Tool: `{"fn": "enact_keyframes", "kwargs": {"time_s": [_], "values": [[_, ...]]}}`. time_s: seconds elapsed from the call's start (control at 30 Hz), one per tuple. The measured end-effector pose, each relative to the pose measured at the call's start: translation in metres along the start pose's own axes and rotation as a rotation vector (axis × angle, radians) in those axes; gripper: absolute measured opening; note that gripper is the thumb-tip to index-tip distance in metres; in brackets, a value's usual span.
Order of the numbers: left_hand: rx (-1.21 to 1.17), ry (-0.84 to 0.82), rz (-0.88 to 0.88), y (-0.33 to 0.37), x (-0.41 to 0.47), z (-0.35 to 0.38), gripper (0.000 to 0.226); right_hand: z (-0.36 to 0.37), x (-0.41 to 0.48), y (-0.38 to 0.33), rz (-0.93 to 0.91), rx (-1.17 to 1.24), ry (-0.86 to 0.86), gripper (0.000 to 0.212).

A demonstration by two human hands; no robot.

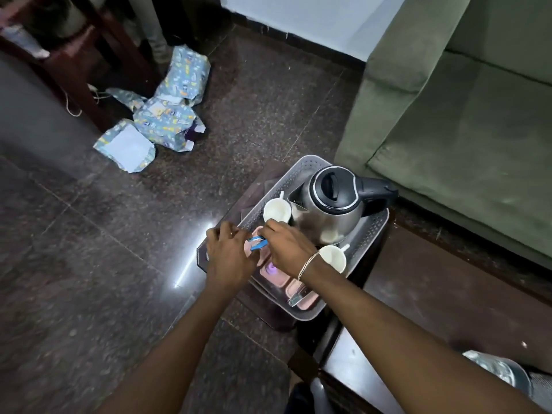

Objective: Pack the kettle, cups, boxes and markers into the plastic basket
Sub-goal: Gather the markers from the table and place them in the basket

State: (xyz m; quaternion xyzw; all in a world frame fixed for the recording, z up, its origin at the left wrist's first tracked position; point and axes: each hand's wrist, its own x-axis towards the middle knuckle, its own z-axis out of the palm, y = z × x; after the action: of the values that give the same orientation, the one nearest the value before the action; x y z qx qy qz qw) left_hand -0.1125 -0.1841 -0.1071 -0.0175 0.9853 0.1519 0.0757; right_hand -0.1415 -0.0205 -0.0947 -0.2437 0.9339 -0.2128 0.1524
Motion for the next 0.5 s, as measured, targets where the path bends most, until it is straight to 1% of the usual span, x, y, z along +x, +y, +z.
{"fn": "enact_keyframes", "kwargs": {"time_s": [0.07, 0.17, 0.33, 0.47, 0.5], "values": [[0.064, -0.016, 0.008, -0.009, 0.004, 0.004, 0.023, 0.007, 0.009, -0.003, 0.003, 0.012, -0.011, 0.034], [0.055, -0.024, 0.014, -0.017, 0.003, 0.008, 0.023, 0.017, 0.014, -0.004, 0.000, -0.003, -0.027, 0.030], [0.076, -0.062, 0.009, -0.015, 0.002, 0.010, 0.024, 0.023, 0.013, 0.000, 0.024, 0.030, -0.038, 0.037], [0.108, -0.120, 0.012, -0.013, 0.004, 0.008, 0.036, 0.021, 0.004, 0.002, 0.003, 0.063, 0.011, 0.044], [0.090, -0.105, 0.013, -0.012, 0.002, 0.007, 0.038, 0.021, 0.000, 0.003, -0.006, 0.074, 0.040, 0.044]]}}
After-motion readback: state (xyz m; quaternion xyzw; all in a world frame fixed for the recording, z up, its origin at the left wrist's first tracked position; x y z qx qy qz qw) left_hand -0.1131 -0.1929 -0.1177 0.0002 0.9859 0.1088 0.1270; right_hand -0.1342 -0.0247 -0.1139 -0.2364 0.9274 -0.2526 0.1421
